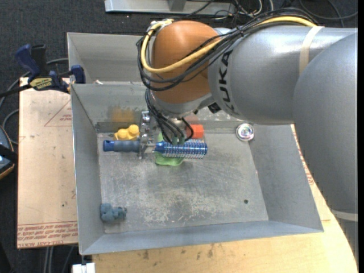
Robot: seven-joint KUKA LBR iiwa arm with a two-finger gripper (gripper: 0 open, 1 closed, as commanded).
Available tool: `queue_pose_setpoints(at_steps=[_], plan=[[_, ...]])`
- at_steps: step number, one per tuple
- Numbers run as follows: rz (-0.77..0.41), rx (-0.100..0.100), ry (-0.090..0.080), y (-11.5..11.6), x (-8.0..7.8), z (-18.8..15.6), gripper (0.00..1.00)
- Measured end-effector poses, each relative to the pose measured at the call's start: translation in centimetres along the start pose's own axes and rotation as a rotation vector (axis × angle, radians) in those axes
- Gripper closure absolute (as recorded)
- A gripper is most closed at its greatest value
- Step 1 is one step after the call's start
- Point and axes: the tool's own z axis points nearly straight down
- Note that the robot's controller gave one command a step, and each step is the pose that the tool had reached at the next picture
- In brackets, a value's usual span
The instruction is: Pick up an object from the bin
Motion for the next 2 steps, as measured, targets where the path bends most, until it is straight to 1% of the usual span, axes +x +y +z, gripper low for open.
queue_pose_setpoints(at_steps=[1,2], plan=[[-0.209,0.004,0.007,-7.4,-3.8,0.3,1.0],[-0.527,0.0,0.003,-7.6,-4.1,-8.2,1.0]])
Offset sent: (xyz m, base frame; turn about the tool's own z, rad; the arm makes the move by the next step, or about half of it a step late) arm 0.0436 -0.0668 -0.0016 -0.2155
